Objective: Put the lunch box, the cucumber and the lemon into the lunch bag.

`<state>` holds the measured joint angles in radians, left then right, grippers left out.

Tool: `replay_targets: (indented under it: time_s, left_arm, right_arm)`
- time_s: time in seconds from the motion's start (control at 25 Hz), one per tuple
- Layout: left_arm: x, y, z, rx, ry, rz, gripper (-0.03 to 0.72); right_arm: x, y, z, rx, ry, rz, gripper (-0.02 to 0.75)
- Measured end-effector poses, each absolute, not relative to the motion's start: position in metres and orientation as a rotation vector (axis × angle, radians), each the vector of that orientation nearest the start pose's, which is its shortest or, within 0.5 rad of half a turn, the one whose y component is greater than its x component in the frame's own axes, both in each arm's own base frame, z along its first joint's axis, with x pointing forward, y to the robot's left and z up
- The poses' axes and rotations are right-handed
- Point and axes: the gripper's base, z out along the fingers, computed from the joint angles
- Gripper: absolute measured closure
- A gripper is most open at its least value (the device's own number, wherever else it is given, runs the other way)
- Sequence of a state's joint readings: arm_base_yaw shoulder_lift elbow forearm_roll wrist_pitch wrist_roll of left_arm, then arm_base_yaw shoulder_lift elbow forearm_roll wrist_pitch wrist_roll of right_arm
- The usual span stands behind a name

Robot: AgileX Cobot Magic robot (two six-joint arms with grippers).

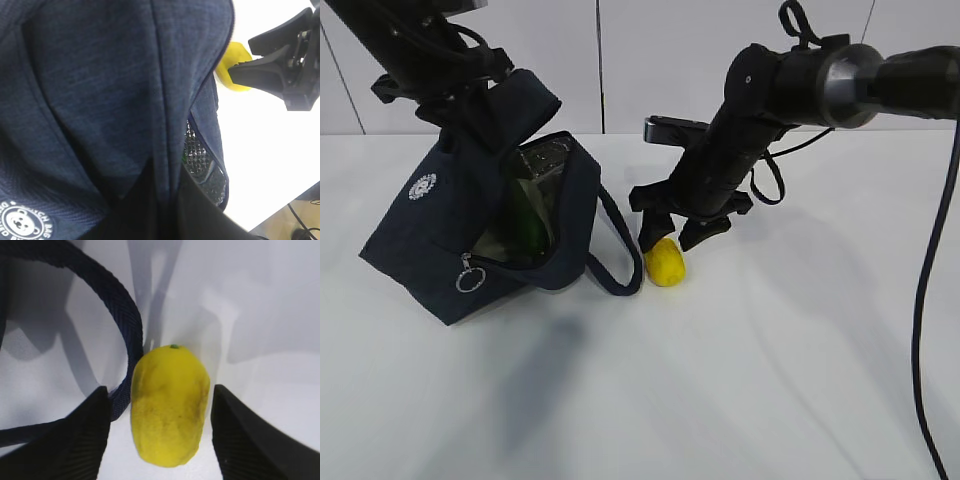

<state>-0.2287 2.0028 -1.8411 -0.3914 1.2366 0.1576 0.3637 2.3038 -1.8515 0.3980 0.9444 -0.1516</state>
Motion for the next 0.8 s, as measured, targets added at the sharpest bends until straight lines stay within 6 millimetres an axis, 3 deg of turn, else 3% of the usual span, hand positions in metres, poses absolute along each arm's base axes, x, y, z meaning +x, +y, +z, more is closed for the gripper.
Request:
replay_targets:
  time_s: [0.4,0.68,0.8]
  left_arm:
    - [0.41,-0.129,0.285,0.432,2.811,-0.572,0.686]
    - [0.41,-0.129,0.285,0.431,2.811,-0.574,0.686]
    - [0.41,-0.129,0.285,0.432,2.81,-0.574,0.686]
  right_arm:
    - [0.444,0.199,0.154,-0.467,2.835,0.536,0.262]
    - [0.443,0.199,0.136,-0.473,2.886,0.532,0.265]
    - [0.443,0.199,0.136,-0.473,2.886,0.532,0.318]
